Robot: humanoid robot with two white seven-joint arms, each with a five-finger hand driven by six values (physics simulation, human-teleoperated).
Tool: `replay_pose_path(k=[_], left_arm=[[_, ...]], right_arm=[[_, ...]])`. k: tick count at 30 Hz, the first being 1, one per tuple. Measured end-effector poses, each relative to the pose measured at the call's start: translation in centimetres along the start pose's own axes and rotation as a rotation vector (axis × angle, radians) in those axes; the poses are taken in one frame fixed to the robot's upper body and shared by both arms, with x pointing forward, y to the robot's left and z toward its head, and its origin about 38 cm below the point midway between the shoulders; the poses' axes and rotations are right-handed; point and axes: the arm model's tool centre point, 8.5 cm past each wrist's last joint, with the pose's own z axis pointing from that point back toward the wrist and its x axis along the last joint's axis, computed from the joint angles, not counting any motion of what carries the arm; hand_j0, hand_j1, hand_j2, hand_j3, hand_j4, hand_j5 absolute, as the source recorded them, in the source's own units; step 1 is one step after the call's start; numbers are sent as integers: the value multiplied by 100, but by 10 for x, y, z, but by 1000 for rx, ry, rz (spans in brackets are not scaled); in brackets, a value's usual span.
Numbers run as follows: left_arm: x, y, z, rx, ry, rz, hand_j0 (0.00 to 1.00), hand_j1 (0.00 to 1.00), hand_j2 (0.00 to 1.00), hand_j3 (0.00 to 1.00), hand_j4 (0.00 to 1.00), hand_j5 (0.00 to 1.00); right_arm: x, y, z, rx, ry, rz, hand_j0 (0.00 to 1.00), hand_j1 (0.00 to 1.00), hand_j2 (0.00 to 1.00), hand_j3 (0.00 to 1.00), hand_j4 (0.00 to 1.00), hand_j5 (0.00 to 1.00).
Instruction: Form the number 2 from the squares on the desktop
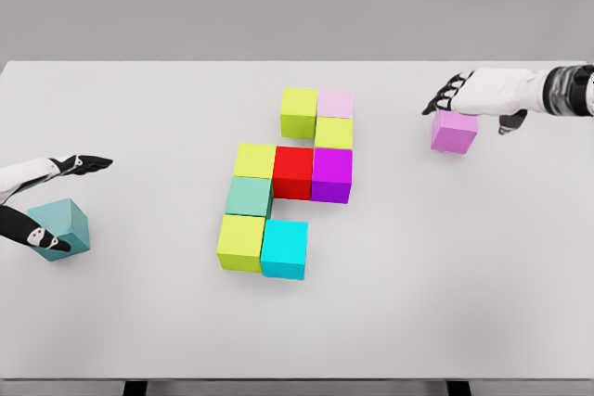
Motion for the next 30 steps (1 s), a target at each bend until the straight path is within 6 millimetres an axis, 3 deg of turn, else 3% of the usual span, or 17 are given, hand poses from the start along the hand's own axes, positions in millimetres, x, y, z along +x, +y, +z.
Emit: replay_pose_path(k=[30], left_arm=[[-19,-13,1,-44,137,-57,100,100,100,100,100,100]], right_arm=[[-4,11,-28,69,1,-39,100,100,100,100,100,100]])
